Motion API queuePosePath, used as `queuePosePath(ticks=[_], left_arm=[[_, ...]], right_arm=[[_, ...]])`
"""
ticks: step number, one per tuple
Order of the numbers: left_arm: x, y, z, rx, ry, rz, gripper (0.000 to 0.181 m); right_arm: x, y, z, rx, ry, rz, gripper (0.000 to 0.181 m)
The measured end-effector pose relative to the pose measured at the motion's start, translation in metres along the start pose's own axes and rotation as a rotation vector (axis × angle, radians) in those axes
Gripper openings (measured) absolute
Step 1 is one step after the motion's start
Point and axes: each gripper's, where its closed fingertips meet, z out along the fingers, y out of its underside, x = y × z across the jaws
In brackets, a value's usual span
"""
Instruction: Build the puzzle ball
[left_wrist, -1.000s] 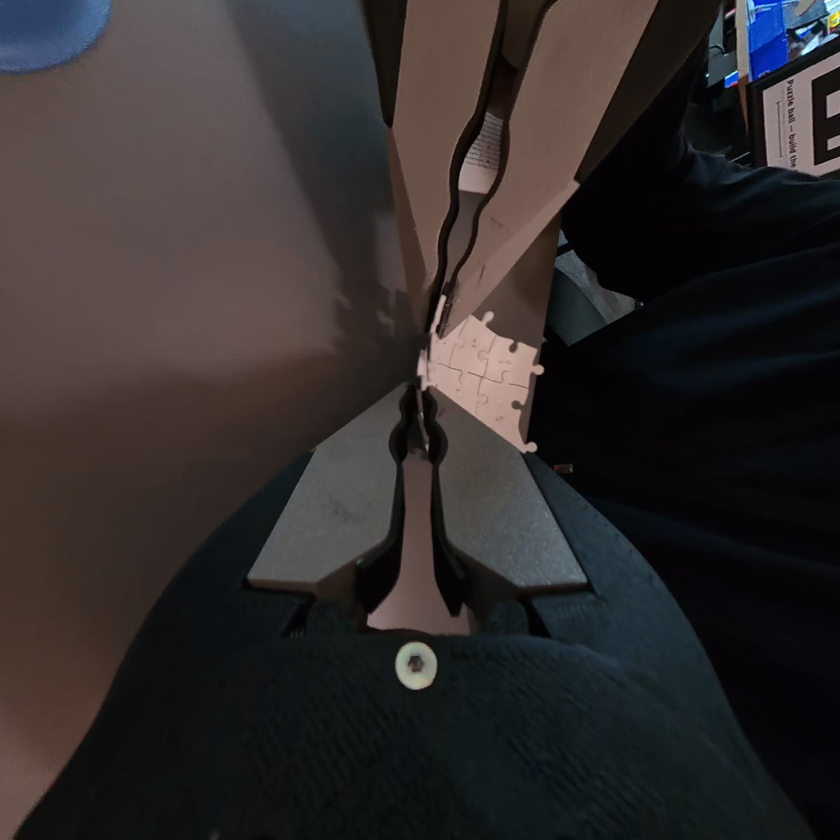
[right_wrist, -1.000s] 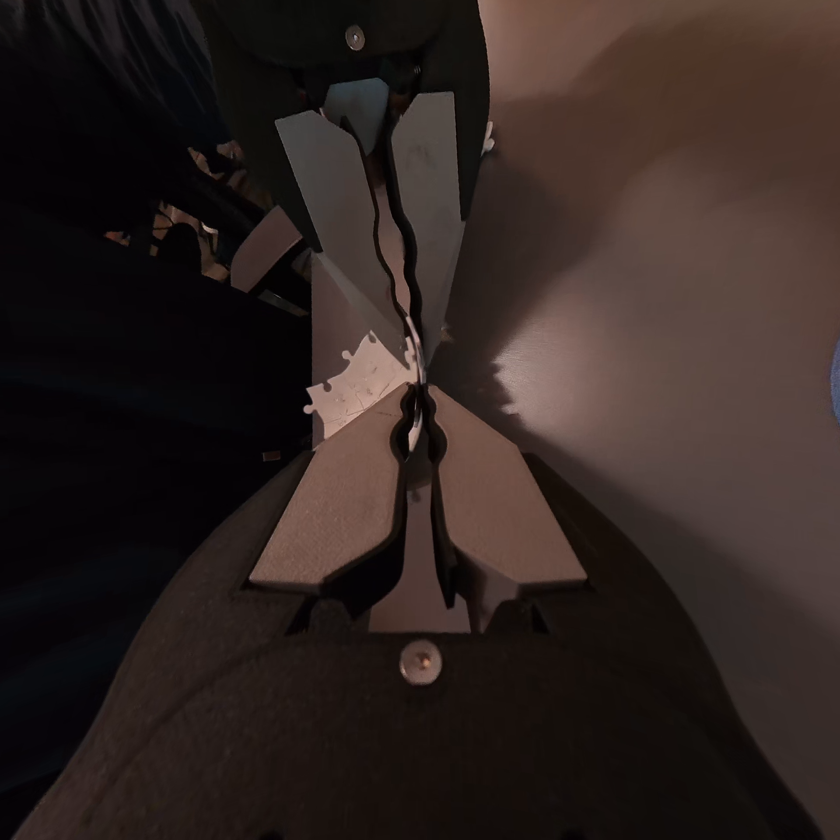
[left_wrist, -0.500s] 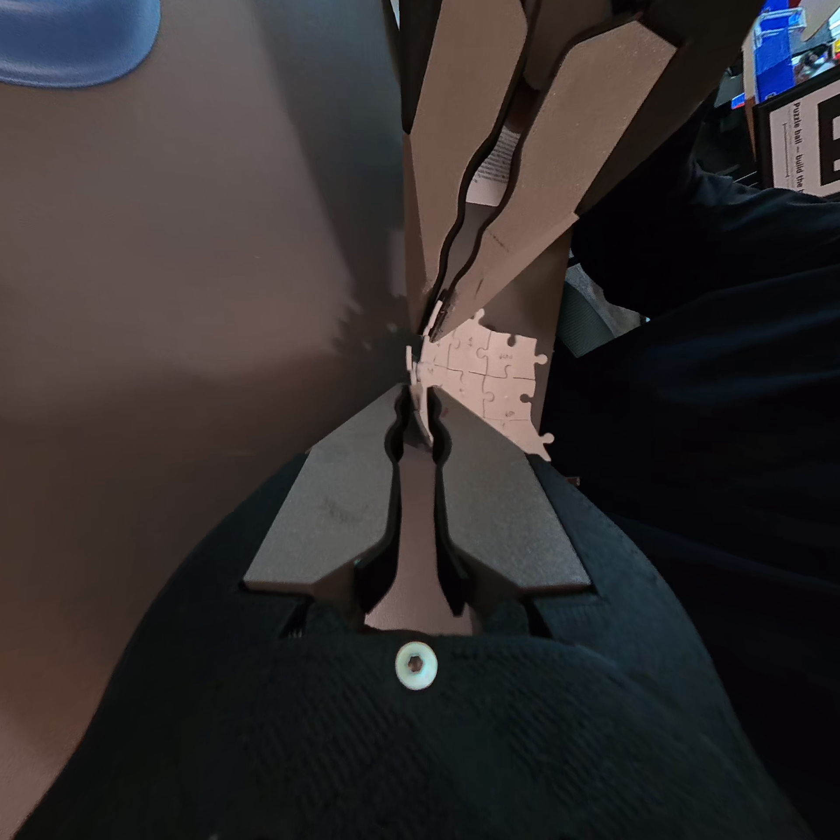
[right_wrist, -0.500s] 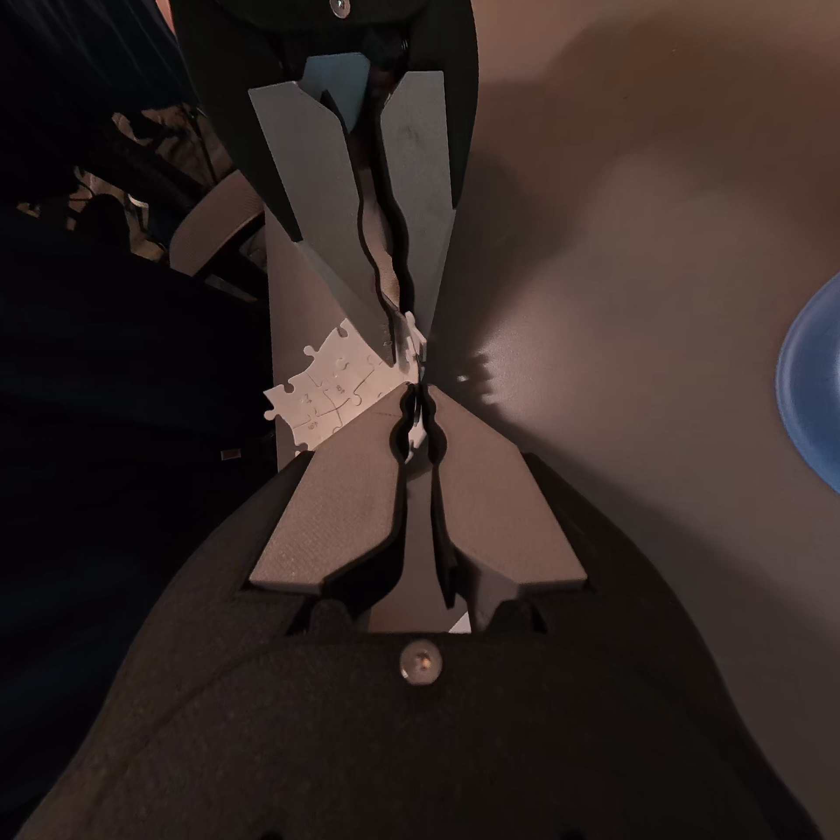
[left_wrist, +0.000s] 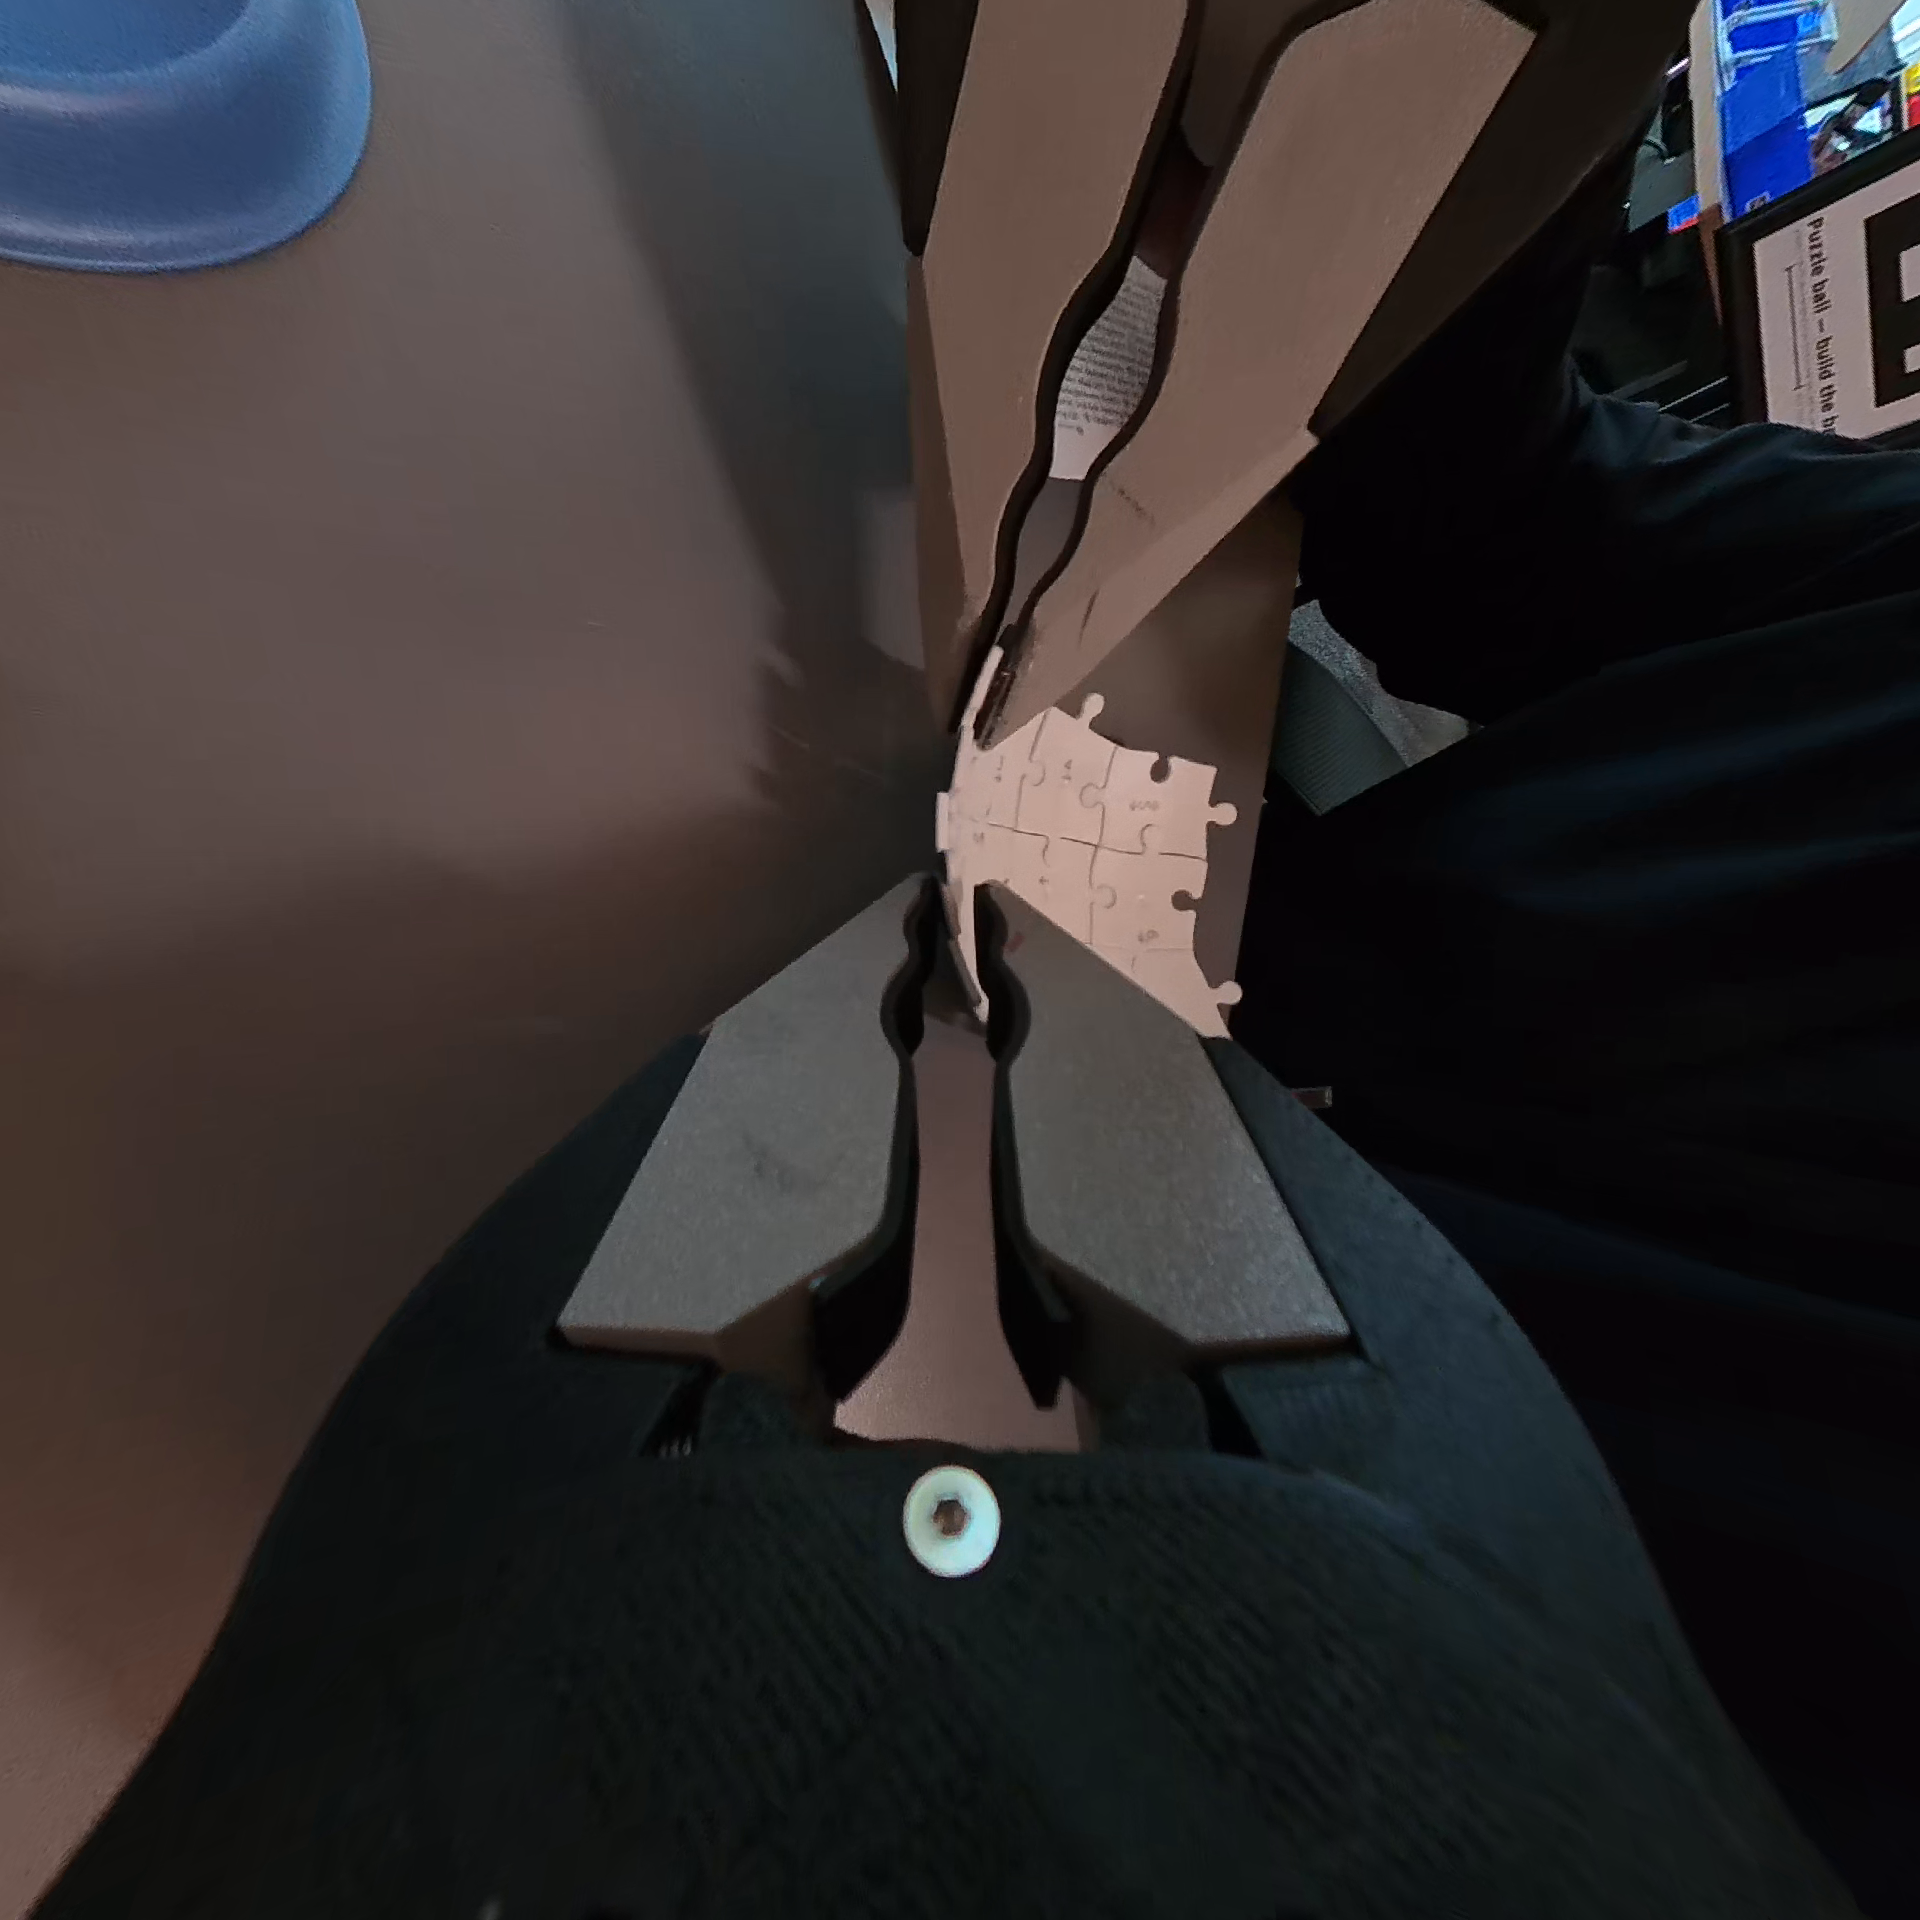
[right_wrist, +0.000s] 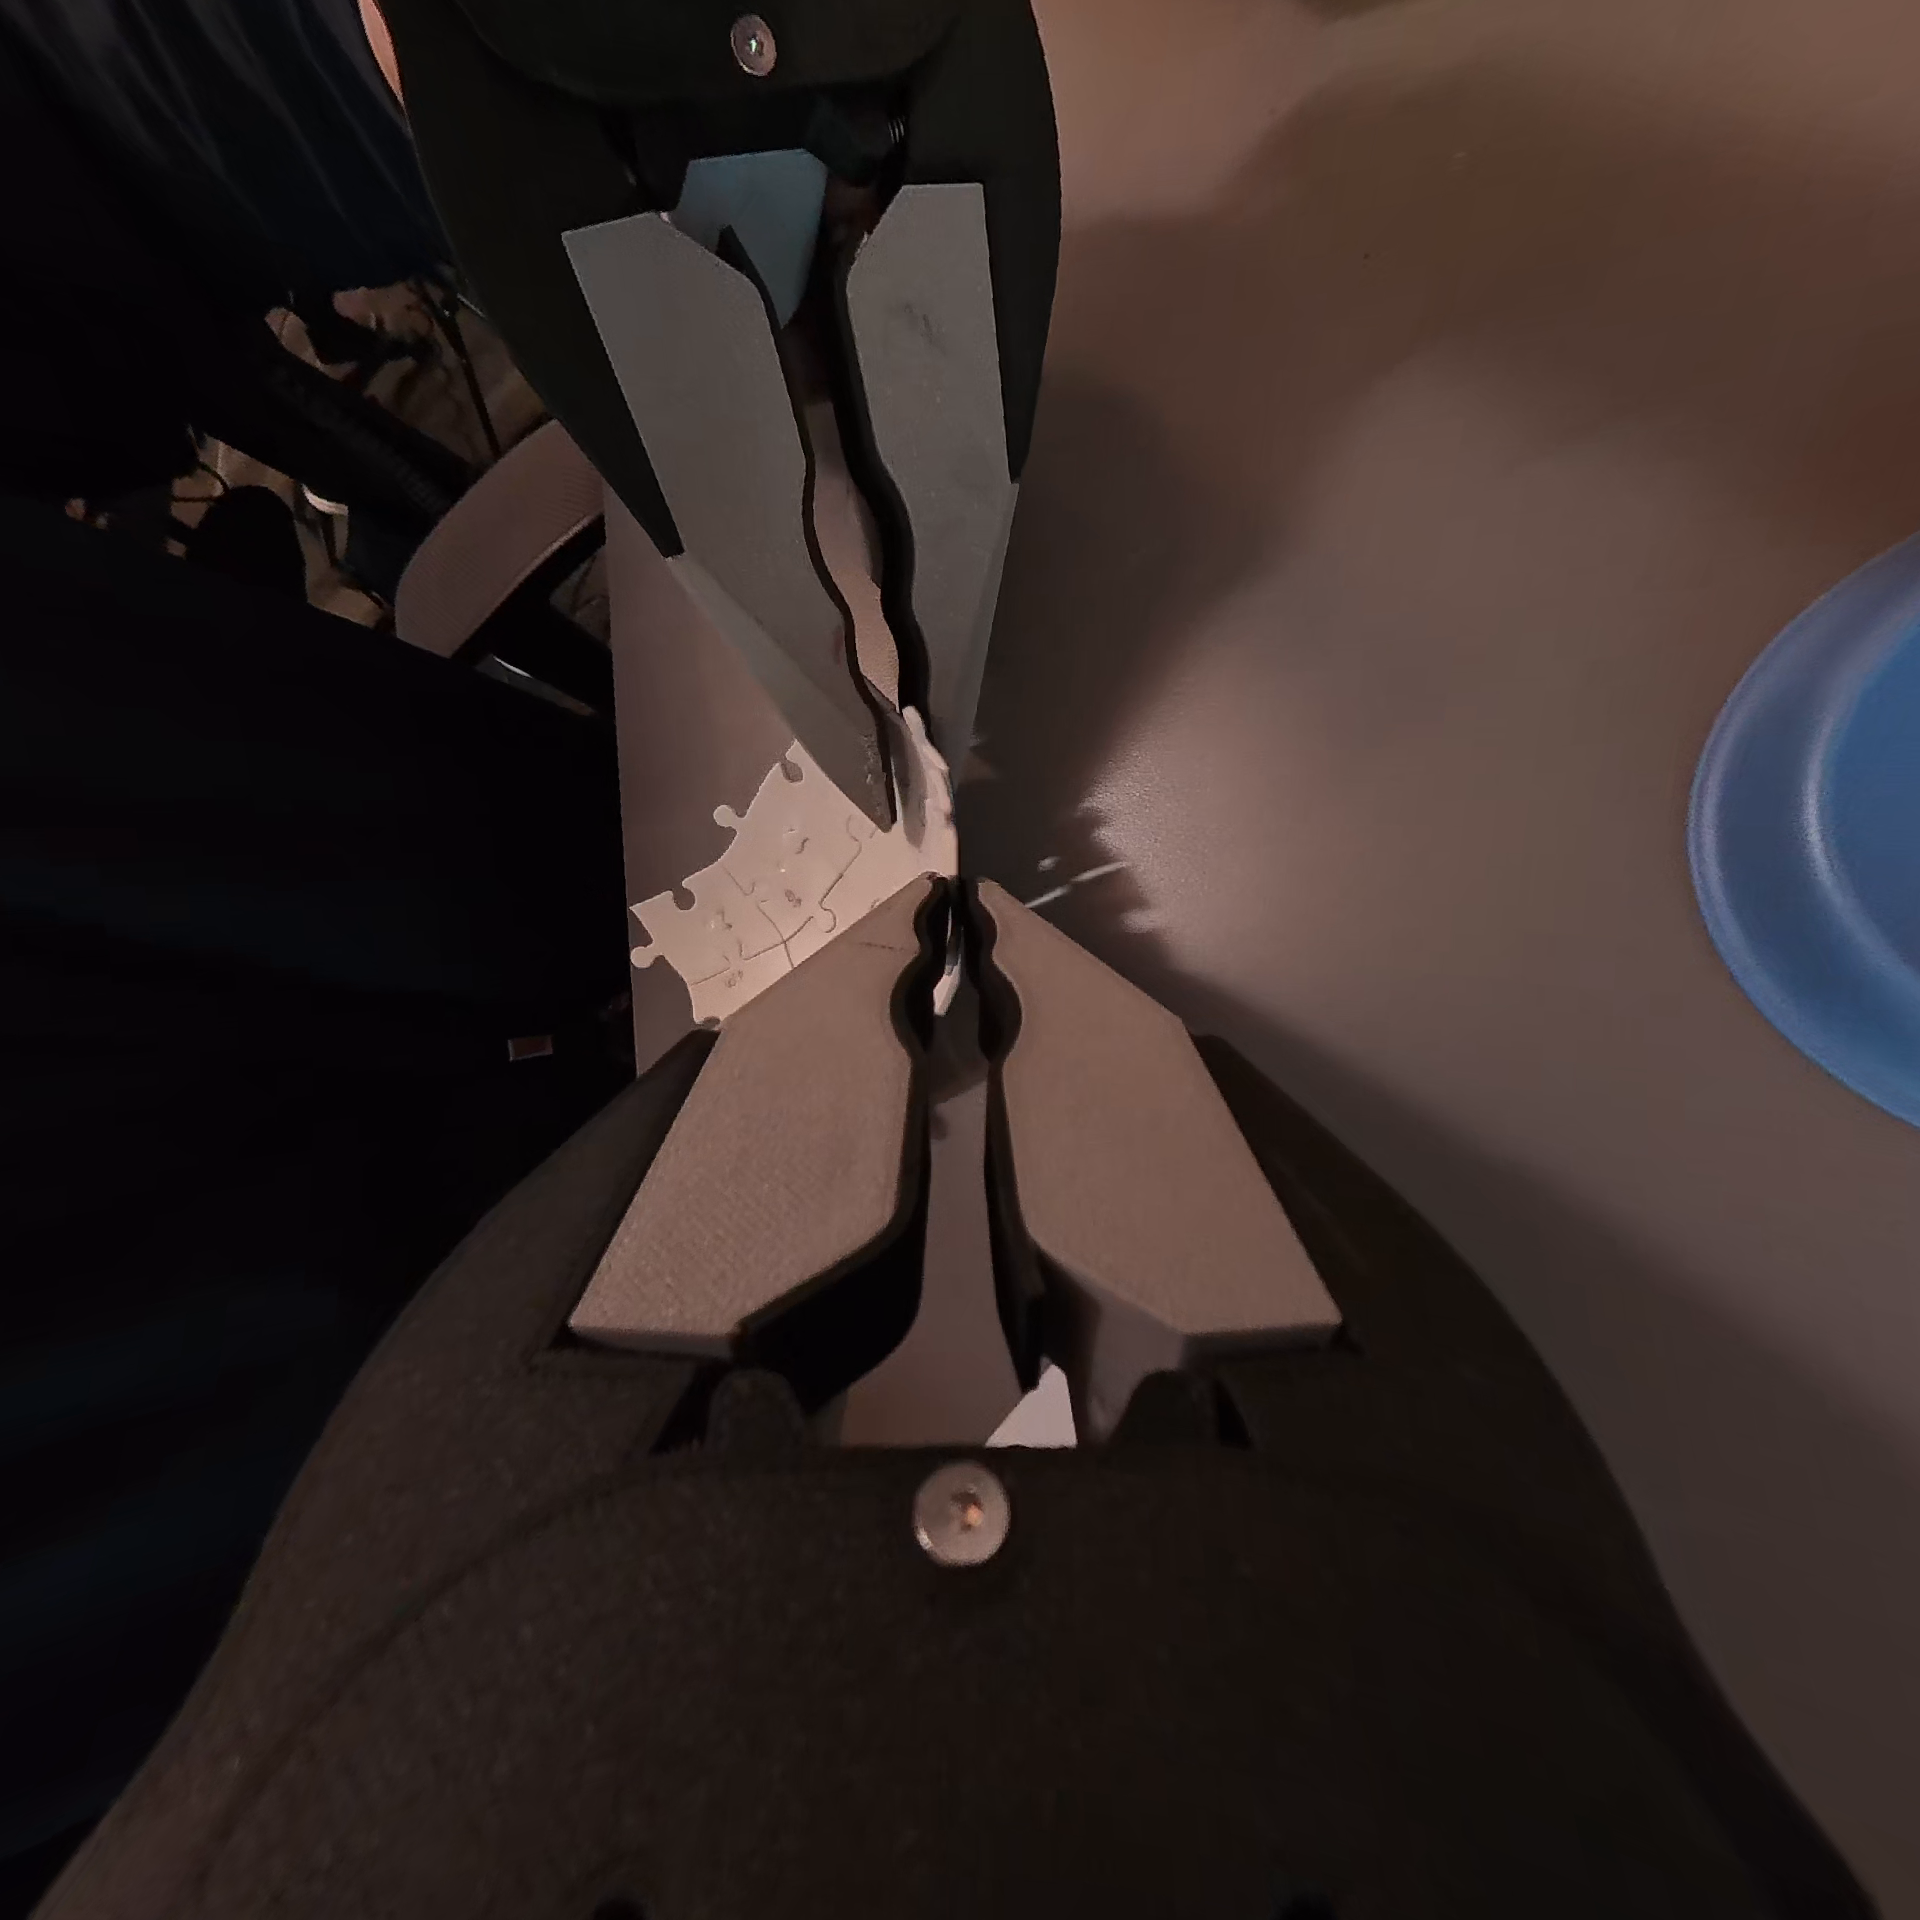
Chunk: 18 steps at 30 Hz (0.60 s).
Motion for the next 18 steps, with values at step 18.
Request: queuePosePath(ticks=[18], left_arm=[[0.0037, 0.0014, 0.0001, -0.006, 0.014, 0.023, 0.009]], right_arm=[[0.0009, 0.0040, 0.0030, -0.060, 0.029, -0.049, 0.000]])
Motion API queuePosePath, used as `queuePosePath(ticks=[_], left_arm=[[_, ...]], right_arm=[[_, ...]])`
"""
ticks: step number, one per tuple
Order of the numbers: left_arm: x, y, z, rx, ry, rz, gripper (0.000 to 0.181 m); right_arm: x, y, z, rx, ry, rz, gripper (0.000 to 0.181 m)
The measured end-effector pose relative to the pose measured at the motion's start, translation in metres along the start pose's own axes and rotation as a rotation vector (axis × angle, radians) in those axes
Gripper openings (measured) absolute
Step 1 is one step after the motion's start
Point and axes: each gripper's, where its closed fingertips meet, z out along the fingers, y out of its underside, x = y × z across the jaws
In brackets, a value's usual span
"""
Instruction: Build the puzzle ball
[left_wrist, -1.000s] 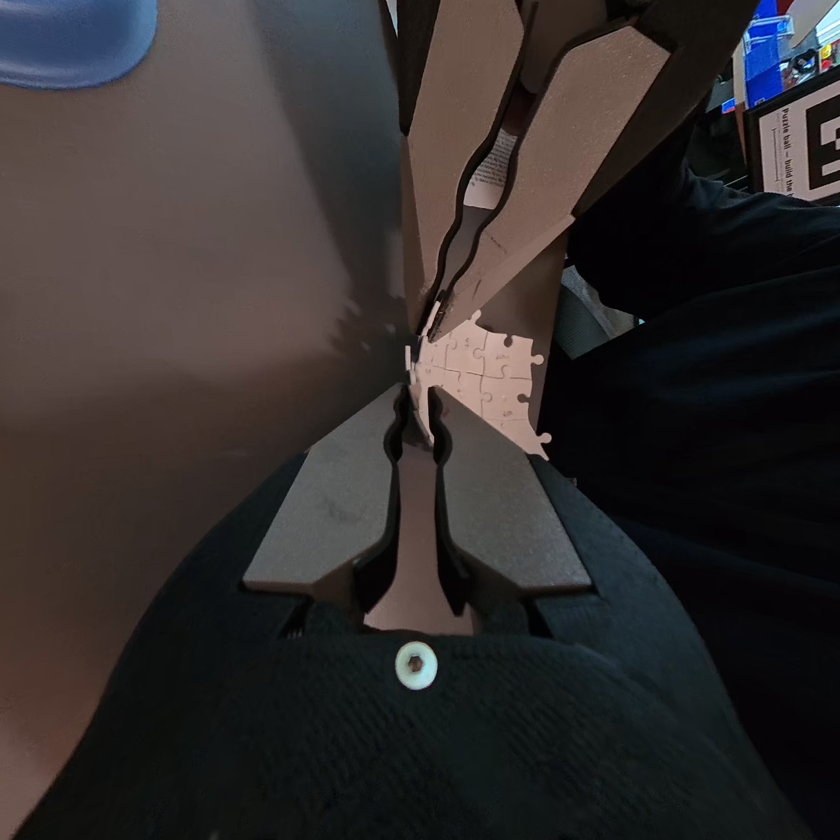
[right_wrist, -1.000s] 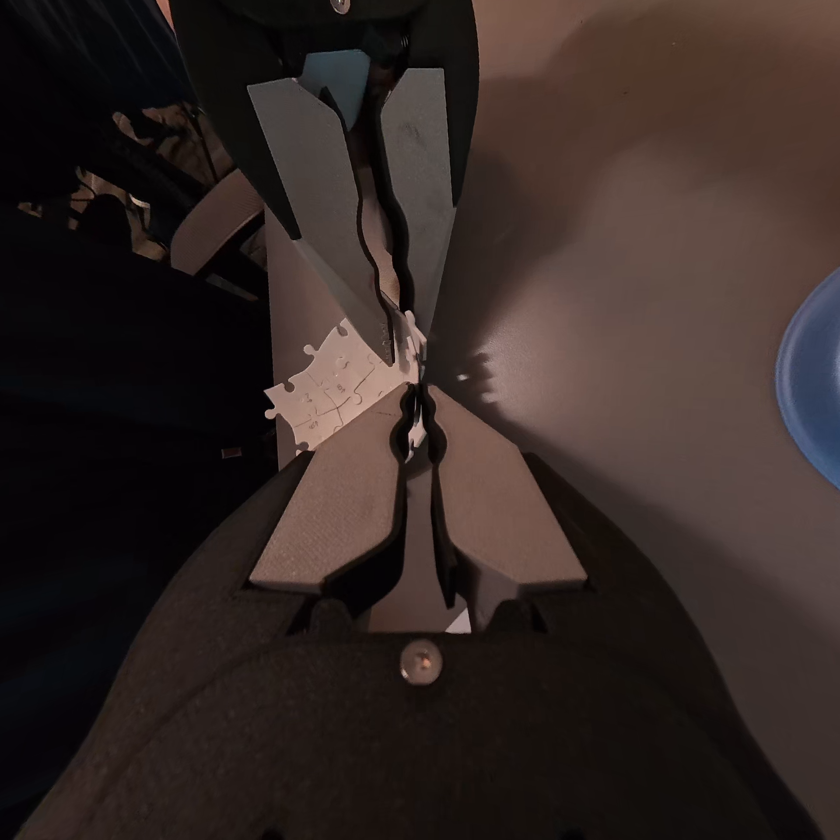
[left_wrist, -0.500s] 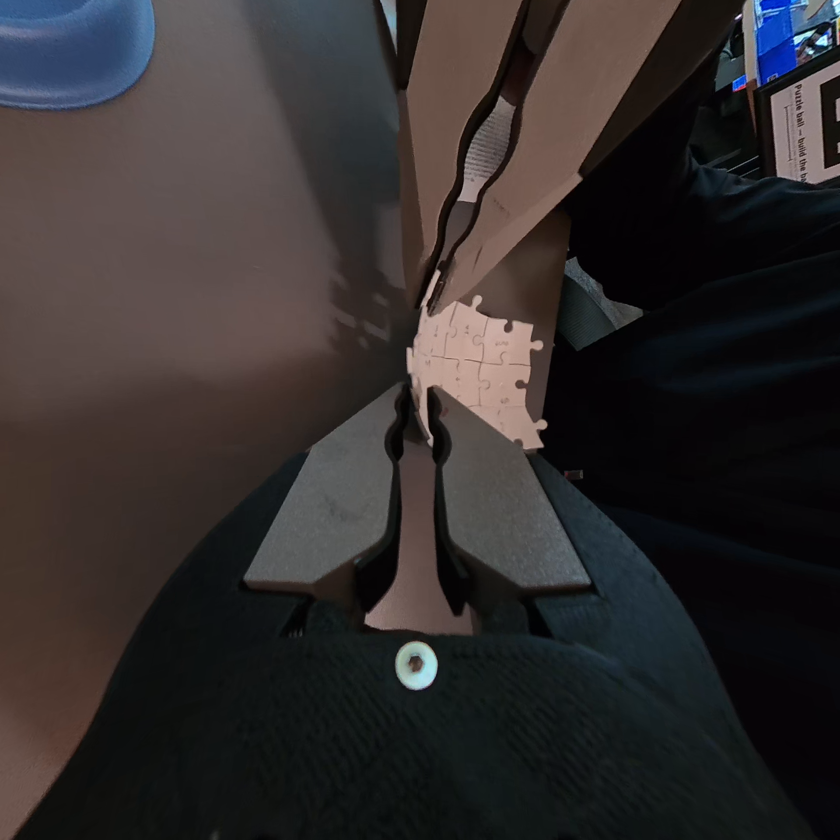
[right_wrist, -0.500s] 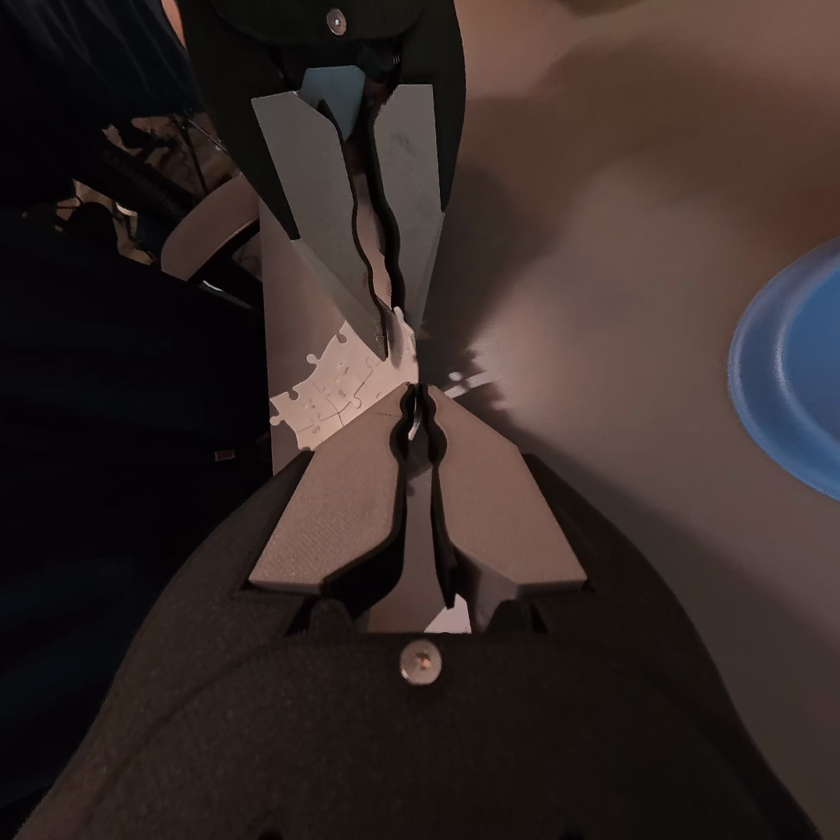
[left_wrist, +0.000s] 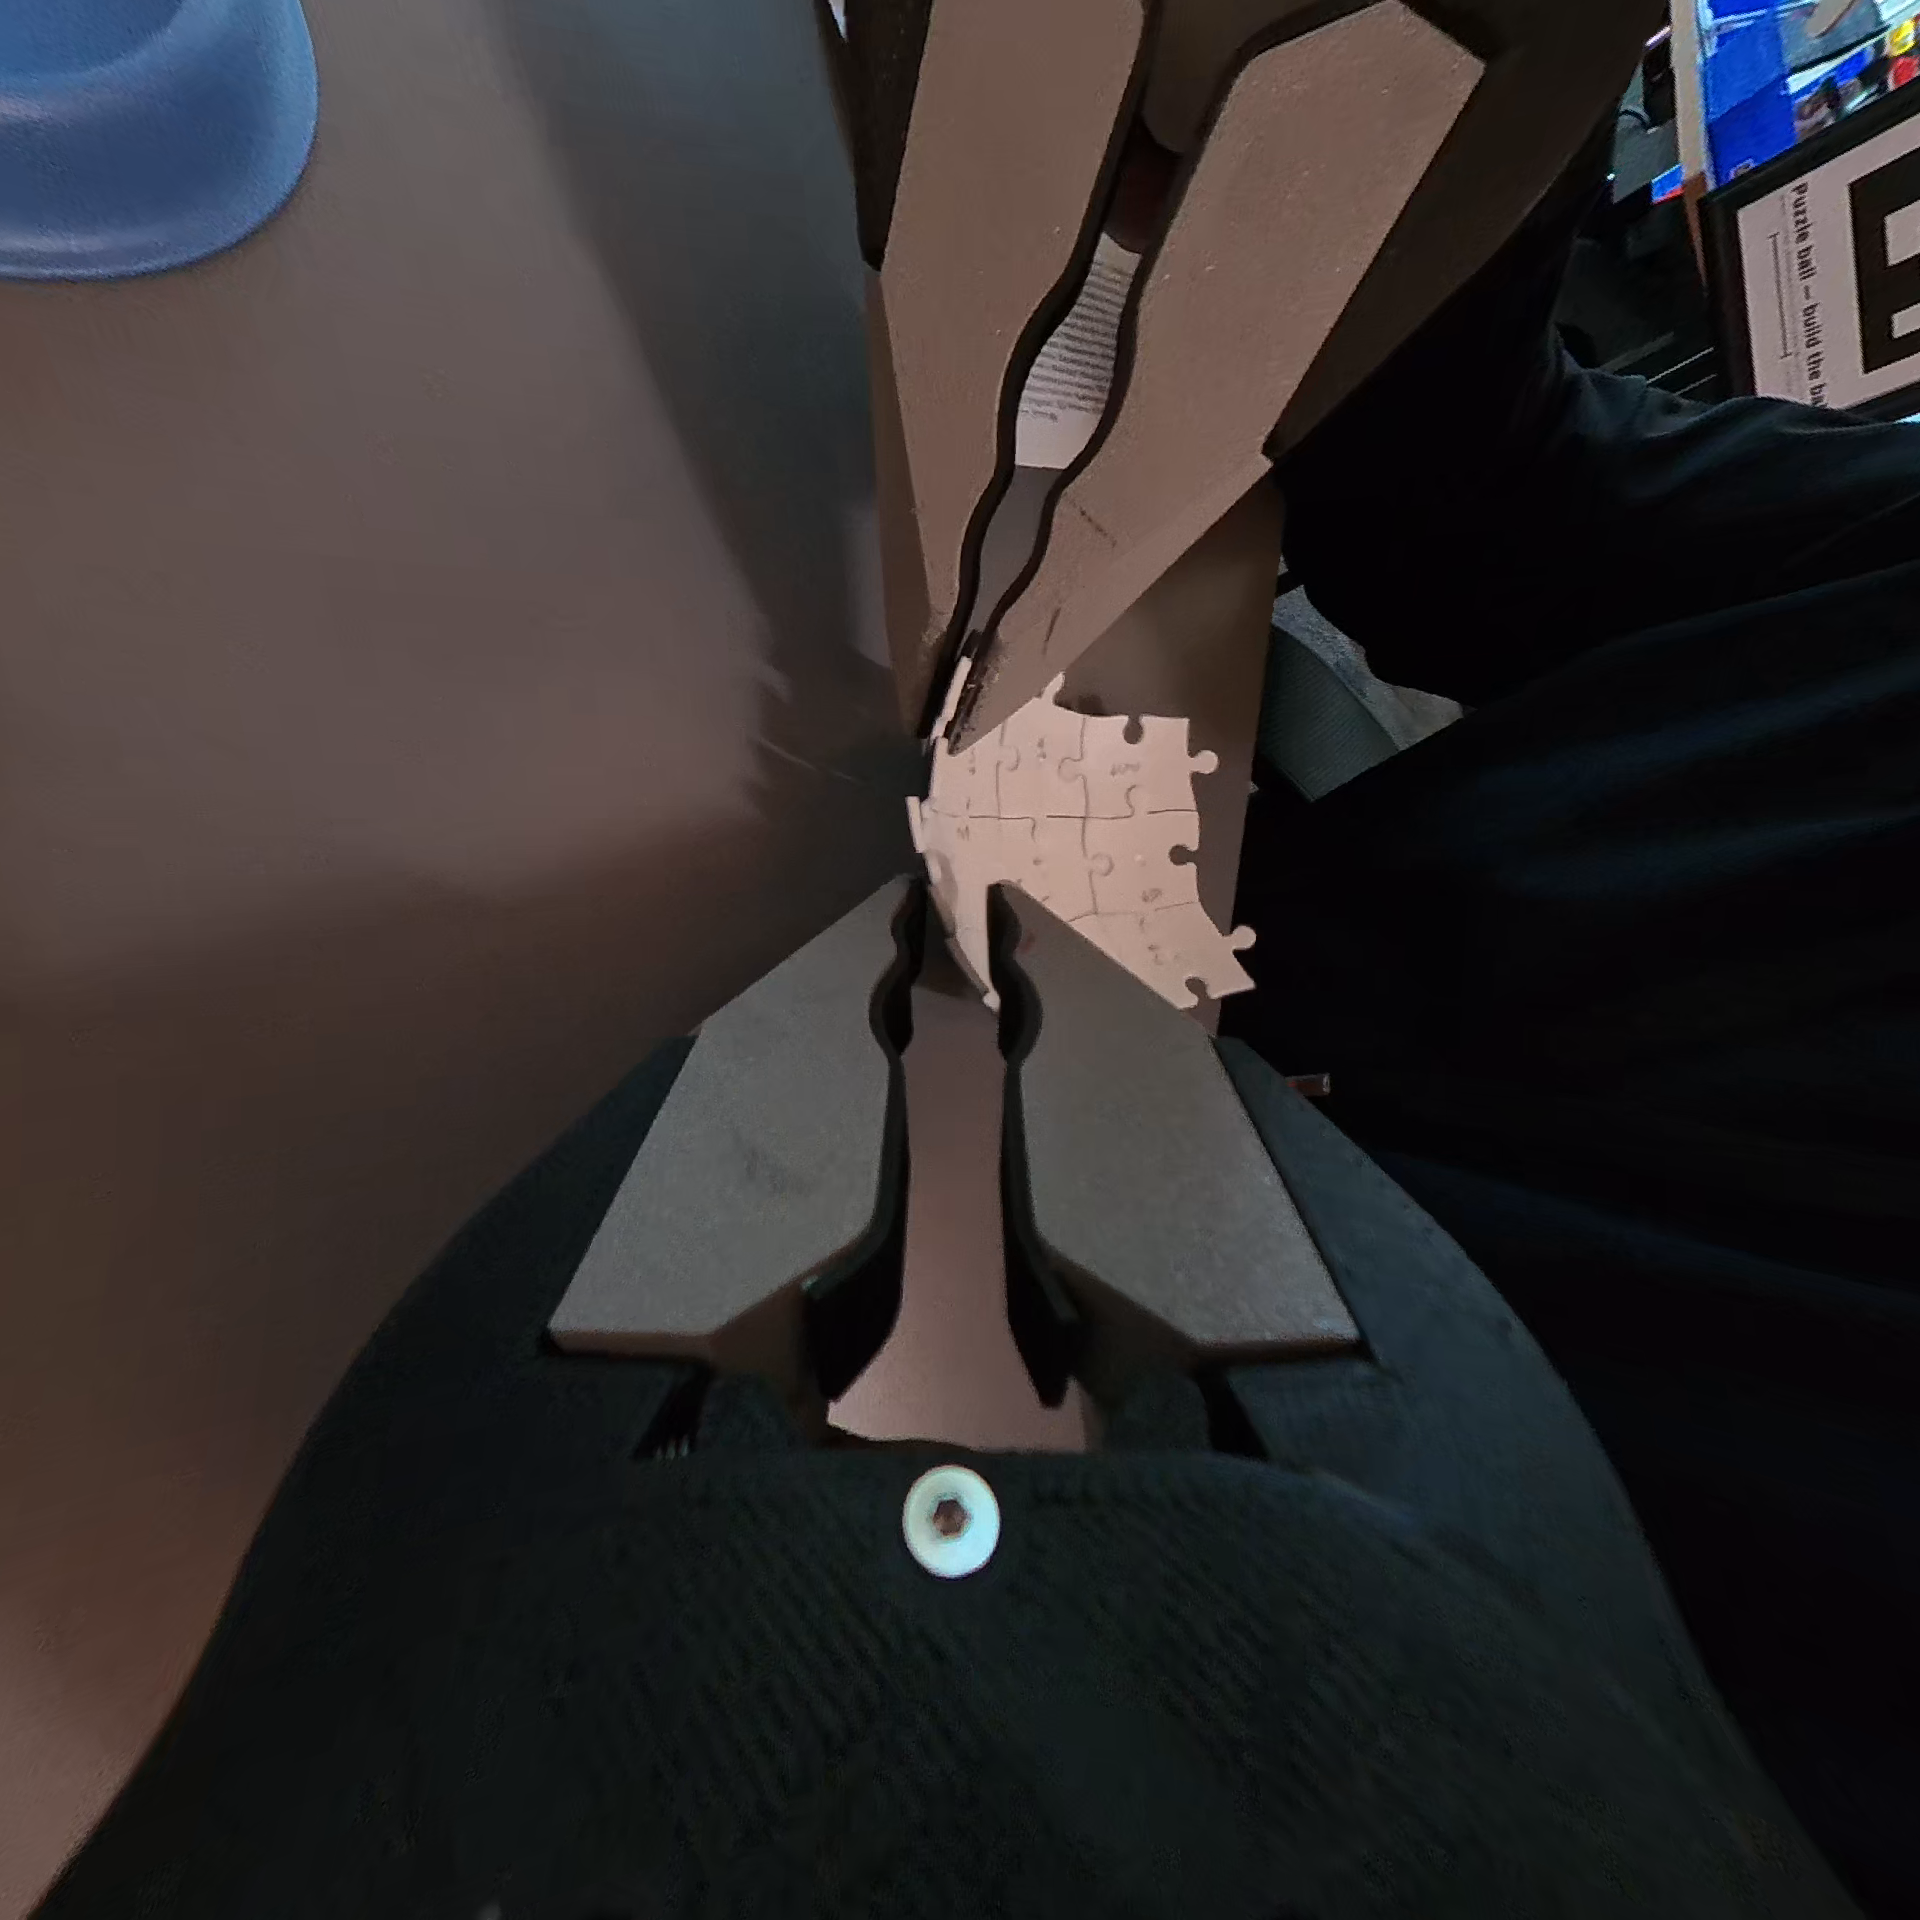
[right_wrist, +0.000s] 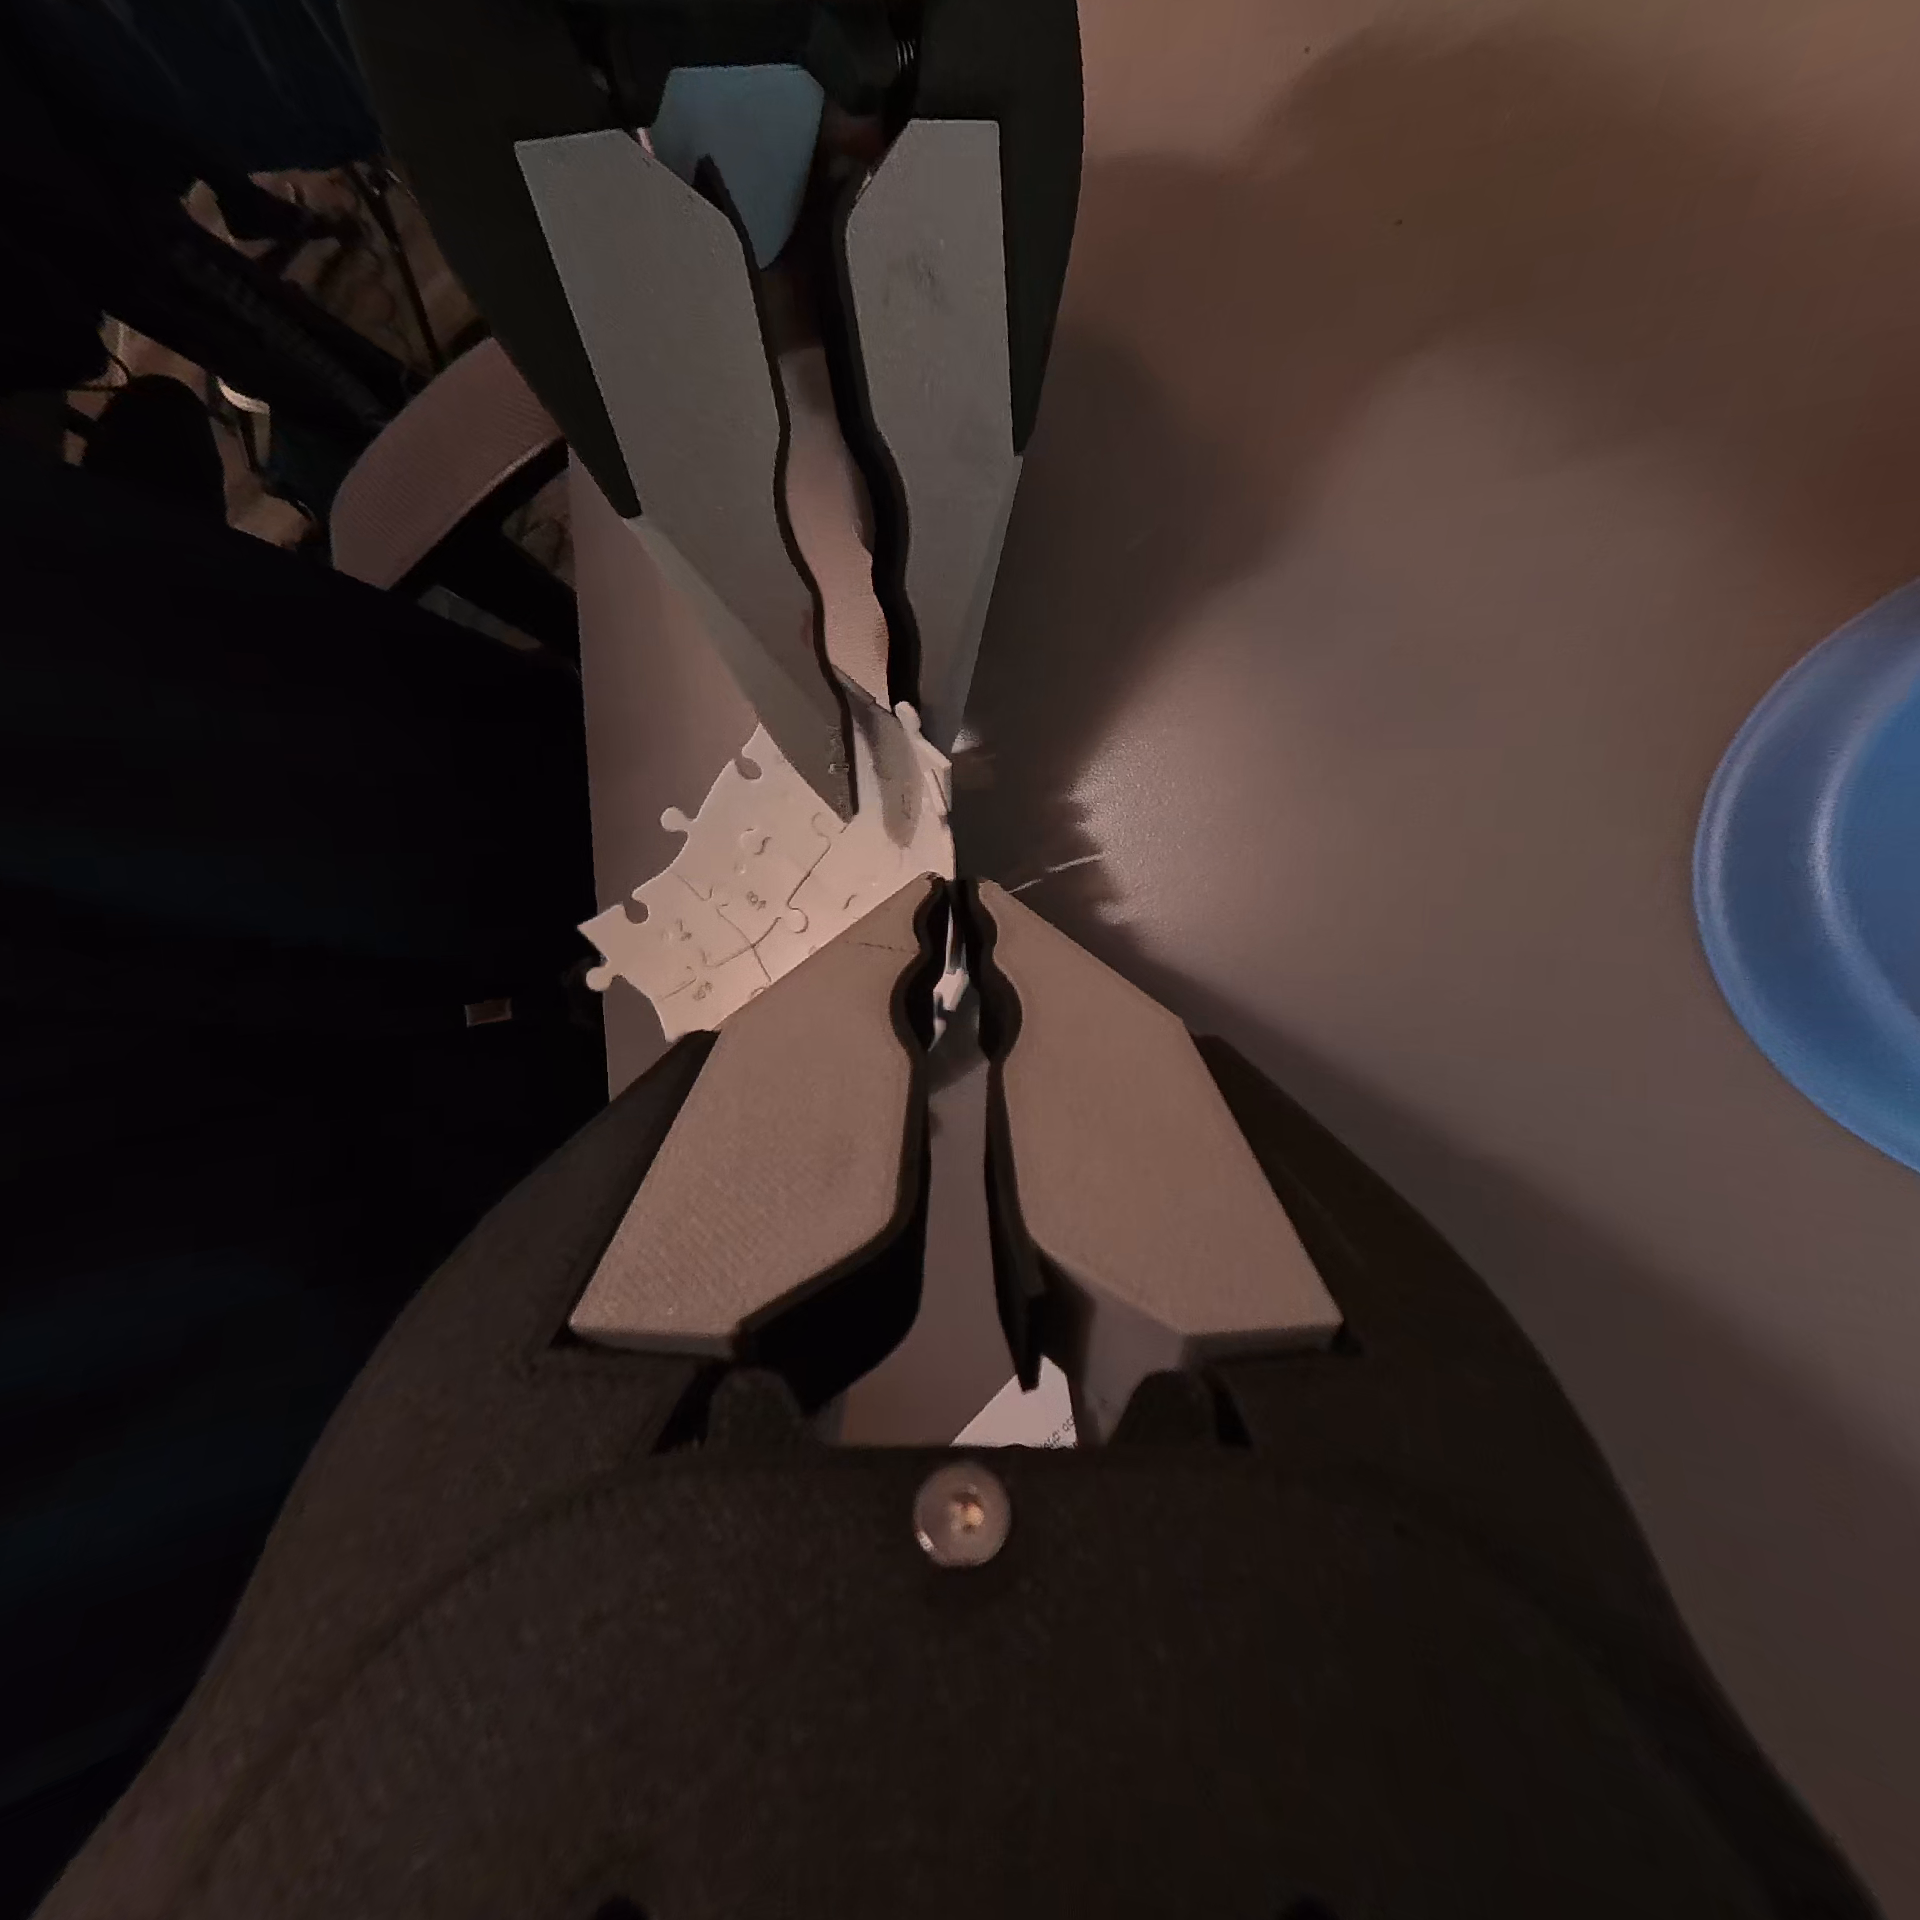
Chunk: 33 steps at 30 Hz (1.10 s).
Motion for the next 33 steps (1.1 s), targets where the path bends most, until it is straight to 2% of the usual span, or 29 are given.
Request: queuePosePath(ticks=[10, 13, 18, 28, 33], left_arm=[[0.004, -0.004, 0.001, 0.018, 0.046, 0.000, 0.012], [-0.001, -0.007, 0.002, 0.025, 0.011, 0.026, 0.005], [-0.002, -0.009, 0.003, 0.012, -0.009, 0.052, 0.004], [0.003, -0.014, 0.001, -0.015, 0.026, 0.025, 0.025], [-0.002, -0.017, 0.003, -0.027, -0.008, 0.044, 0.014]], right_arm=[[-0.001, 0.001, -0.002, 0.007, -0.003, -0.001, 0.000], [0.000, 0.001, -0.004, 0.010, 0.001, 0.000, 0.000], [0.001, 0.001, -0.007, 0.019, 0.005, 0.005, 0.000], [0.002, 0.002, -0.004, 0.012, 0.014, 0.011, 0.000], [0.002, 0.002, -0.004, 0.012, 0.013, 0.012, 0.000]])
